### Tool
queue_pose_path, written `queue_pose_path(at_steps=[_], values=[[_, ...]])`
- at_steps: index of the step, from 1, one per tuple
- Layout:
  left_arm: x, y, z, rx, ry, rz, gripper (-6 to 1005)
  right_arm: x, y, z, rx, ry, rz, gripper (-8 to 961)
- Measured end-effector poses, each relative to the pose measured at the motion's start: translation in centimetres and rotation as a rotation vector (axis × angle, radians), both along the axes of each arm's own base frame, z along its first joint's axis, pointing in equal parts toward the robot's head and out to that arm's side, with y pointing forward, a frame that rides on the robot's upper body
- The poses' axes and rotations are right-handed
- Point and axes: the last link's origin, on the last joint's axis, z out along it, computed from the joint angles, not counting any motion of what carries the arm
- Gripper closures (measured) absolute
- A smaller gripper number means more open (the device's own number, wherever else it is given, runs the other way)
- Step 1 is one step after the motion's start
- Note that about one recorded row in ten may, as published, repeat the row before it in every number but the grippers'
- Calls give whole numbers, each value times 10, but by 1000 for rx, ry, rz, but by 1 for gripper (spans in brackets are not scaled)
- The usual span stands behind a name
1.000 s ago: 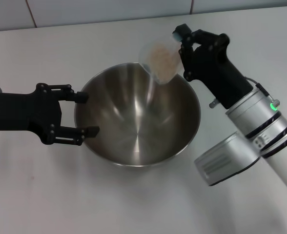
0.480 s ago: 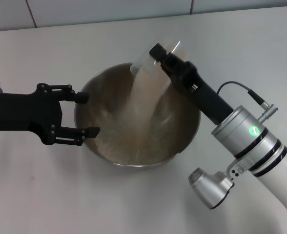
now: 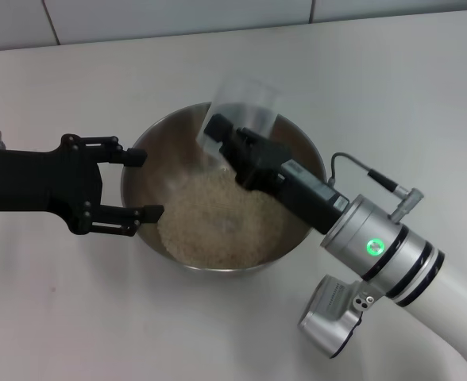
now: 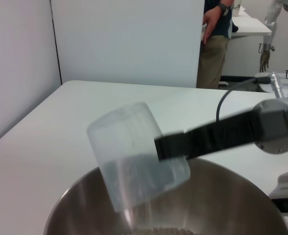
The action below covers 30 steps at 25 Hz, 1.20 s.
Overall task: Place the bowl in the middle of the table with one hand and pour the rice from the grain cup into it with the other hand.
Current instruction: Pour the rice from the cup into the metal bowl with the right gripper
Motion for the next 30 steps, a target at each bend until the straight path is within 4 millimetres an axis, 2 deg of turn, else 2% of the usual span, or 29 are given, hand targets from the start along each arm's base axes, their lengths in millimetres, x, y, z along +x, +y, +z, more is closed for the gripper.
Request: queue_pose_path(at_steps=[2,6,11,12,13,16,17,18,21,22,23,27,30], values=[[0,0,0,0,0,0,185,0,-2,-6,1,-71,37,885],[0,1,0,3,1,3,185,0,-3,-9,-4,-93,48,880],[0,1,1,4,1,2,185,-5,1,-6,11,-33,-6,874],[1,1,1,5,2,-1,185,-9,1,-6,-13,42,-49,873],[1,1,2,7,3,-4,185,-9,1,-6,-13,42,-49,872],[2,2,2,9,4,-6,185,-23,2,-2,-111,316,-193,868],[2,2,2,9,4,-6,184,-31,2,2,-202,520,-275,867],[1,2,3,12,5,-5,184,-31,2,2,-202,520,-275,866],[1,1,3,13,5,-4,184,-35,1,9,-341,809,-371,863],[1,1,3,13,5,-3,184,-32,2,15,-399,981,-427,862],[1,1,3,14,3,-3,184,-32,2,15,-399,981,-427,860],[1,1,2,14,1,-4,184,-16,4,33,-522,1334,-489,856],[2,2,2,14,0,-5,184,5,5,50,-626,1609,-493,852]])
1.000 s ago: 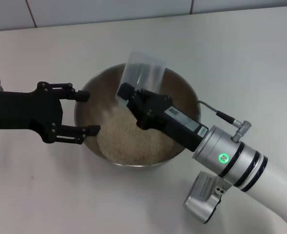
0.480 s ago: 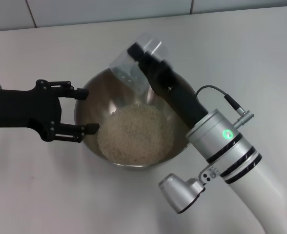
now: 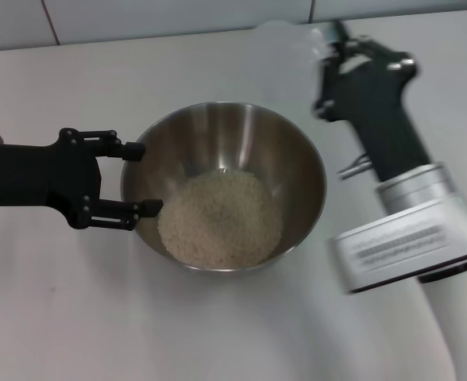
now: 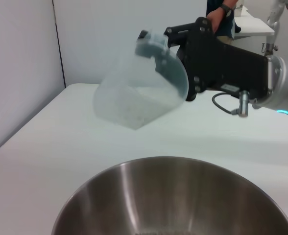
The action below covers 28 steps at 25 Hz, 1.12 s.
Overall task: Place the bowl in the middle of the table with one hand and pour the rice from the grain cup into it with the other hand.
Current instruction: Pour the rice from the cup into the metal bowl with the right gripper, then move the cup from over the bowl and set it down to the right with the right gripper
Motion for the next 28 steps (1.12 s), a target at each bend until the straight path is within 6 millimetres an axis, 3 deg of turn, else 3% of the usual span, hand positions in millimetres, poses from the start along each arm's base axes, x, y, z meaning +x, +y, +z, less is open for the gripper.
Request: queue_pose_path(at_steps=[1,2,3,5,7,12,22,28], values=[[0,0,0,-1,1,-1,184,6,2,4,-9,52,-13,851],[0,0,0,-1,1,-1,184,25,6,11,-46,171,-50,850],[0,0,0,-2,3,-2,184,25,6,11,-46,171,-50,849],[1,0,0,-1,3,-3,184,44,11,16,-94,266,-86,847],[1,0,0,-2,3,-3,184,76,21,25,-202,428,-132,844],[1,0,0,-4,1,-3,184,100,44,23,-410,531,-224,839],[5,1,-1,-9,-3,-13,184,103,72,-4,-613,389,-390,827],[7,1,-5,-23,10,-23,184,102,73,-9,-627,383,-411,820]])
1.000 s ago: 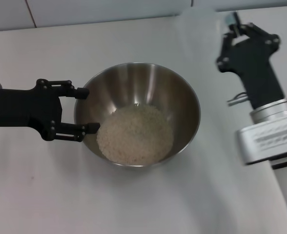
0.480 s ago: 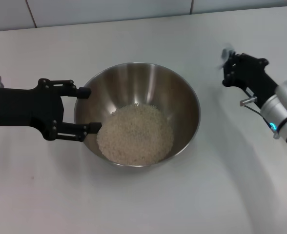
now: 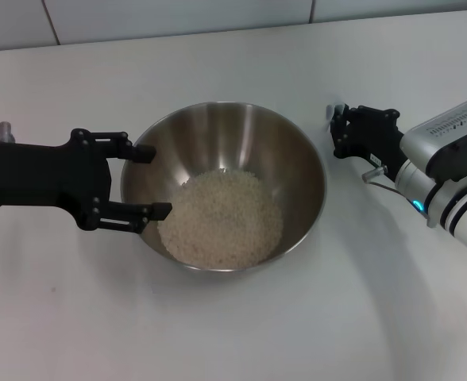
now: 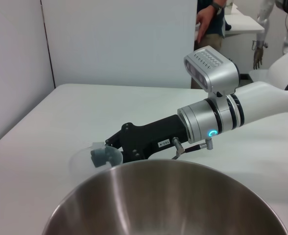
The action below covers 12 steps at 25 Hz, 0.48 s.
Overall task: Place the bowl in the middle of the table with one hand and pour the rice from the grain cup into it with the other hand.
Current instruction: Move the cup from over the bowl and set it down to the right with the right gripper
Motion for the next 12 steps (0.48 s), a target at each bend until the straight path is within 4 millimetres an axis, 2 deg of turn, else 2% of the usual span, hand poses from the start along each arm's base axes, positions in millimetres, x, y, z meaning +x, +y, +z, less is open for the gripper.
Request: queue_pose_path(at_steps=[9,12], values=[[4,3,-1,-6,4,-5,185,5,-9,-6,-31,-11,-8,810],[4,3,-1,-5,4,-6,185,9,-14,-6,-27,-6,-21,597]])
